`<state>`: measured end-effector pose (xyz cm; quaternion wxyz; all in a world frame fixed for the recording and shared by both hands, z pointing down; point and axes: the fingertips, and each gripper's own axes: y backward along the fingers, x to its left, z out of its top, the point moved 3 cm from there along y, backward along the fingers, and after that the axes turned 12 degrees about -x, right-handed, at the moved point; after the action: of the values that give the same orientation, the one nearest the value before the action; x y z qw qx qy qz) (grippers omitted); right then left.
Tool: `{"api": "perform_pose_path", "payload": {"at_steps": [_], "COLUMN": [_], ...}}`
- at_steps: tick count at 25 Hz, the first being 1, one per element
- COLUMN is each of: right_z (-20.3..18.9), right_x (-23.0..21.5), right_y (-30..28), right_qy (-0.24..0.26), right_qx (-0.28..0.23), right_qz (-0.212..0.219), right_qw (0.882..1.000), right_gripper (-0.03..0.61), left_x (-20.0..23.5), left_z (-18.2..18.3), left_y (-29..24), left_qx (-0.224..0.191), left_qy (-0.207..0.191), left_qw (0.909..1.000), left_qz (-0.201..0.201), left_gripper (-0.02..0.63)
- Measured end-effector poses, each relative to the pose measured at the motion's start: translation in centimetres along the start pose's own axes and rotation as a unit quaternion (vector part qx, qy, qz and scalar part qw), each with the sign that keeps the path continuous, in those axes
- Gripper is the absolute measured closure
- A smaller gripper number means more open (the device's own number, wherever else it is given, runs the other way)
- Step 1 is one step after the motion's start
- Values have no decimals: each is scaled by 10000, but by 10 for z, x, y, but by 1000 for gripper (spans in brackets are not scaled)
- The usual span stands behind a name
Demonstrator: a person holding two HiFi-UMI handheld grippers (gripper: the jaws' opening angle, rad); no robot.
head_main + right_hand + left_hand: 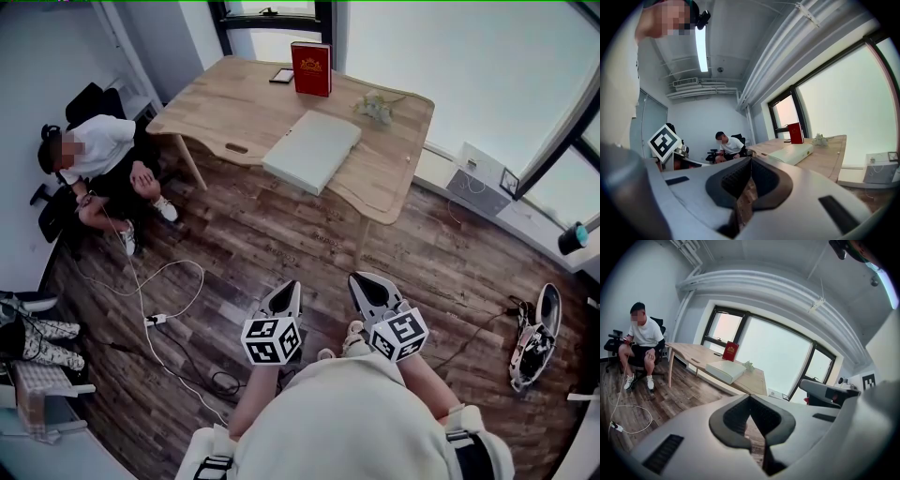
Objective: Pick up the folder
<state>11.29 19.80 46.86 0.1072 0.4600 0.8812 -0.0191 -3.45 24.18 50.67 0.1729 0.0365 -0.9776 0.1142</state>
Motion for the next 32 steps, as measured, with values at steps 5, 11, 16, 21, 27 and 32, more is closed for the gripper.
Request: {"api": "perform_pose_path", "payload": {"at_steps": [5, 11, 16, 21, 27, 32], "right_z": [-3, -5, -3, 2, 12, 19], "right_x": [-8, -26, -49, -78, -107, -132], "right_y": [2, -8, -32, -61, -98, -123], "right_qy": [-21, -11, 25, 38, 43, 2], "right_qx": [50, 14, 43, 26, 30, 18], "right_qz": [-62, -17, 10, 7, 127, 220], "right_qw": [10000, 10000, 10000, 10000, 9999, 9998], "right_gripper": [558, 558, 558, 558, 558, 559], "left_x": [-1, 4, 14, 24, 32, 38], "left_z": [-6, -3, 5, 15, 30, 41], "left_y": [-7, -28, -54, -87, -126, -154], "left_qx": [99, 69, 11, -53, -82, -139], "left_qy": [17, 57, 131, 311, 413, 565], "left_qw": [9999, 9999, 9998, 9992, 9986, 9975], "left_qz": [-32, 51, 177, 261, 327, 410], "left_gripper": [594, 594, 594, 594, 594, 594]}}
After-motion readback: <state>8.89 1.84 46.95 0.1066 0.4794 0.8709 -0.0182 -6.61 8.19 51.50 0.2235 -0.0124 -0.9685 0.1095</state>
